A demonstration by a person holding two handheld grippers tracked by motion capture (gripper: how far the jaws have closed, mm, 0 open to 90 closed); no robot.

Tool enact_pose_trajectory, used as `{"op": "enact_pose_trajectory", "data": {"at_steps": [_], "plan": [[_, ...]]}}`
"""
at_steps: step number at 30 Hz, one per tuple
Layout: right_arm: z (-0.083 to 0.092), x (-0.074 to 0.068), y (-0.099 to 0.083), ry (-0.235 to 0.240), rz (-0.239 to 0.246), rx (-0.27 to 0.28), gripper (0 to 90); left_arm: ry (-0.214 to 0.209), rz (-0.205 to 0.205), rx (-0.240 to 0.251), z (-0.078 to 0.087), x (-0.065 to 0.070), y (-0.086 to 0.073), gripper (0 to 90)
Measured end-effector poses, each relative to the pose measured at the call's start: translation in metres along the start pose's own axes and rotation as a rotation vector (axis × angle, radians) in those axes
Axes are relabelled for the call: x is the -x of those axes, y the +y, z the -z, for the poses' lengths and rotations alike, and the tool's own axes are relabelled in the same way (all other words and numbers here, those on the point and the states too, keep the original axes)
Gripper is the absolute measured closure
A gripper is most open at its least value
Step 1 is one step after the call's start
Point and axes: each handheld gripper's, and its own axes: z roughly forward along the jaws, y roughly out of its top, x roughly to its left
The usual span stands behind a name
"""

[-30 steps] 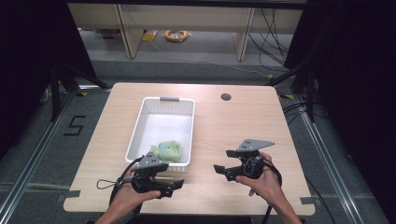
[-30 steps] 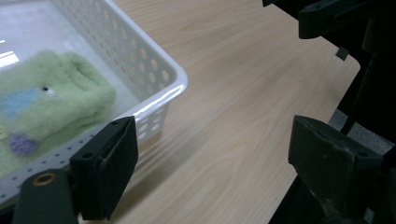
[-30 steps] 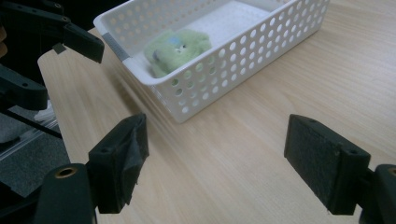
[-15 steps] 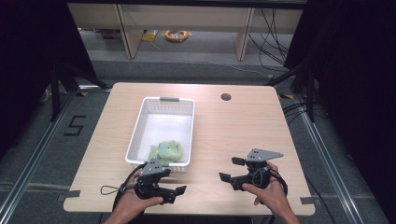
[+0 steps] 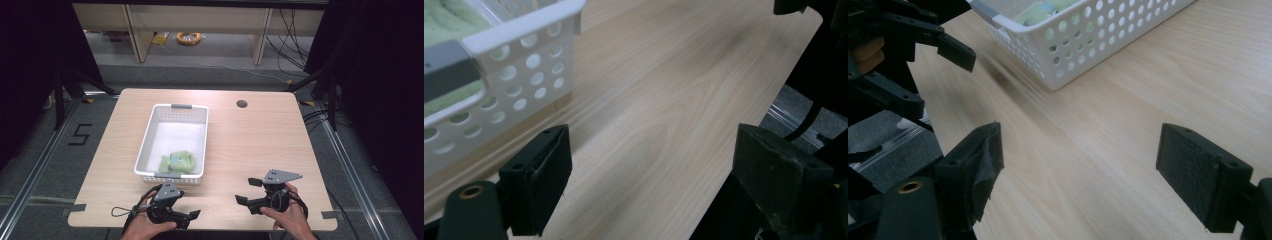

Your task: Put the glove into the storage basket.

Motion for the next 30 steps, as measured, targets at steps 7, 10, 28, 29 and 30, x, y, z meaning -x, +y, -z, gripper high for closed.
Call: {"op": "enact_pose_trajectory", "data": {"at_steps": [7, 10, 28, 29, 30], "plan": [[0.001, -0.004, -0.01, 0.005, 0.019, -0.009, 19.5, 0.006, 0.005, -0.012, 0.0, 0.0, -0.009, 15.8], [0.001, -0.004, -0.013, -0.007, 0.026, -0.027, 19.3, 0.004, 0.002, -0.024, -0.001, 0.001, -0.013, 15.8], [0.006, -0.01, -0.038, -0.049, 0.01, -0.091, 16.0, 0.006, -0.035, -0.08, 0.001, 0.007, -0.03, 15.8], [0.004, -0.007, -0.039, -0.035, 0.038, -0.086, 16.0, 0.008, -0.036, -0.085, 0.001, 0.007, -0.031, 15.8], [0.005, -0.008, -0.04, -0.025, 0.029, -0.104, 16.0, 0.016, -0.02, -0.091, 0.0, 0.007, -0.032, 15.8]]}}
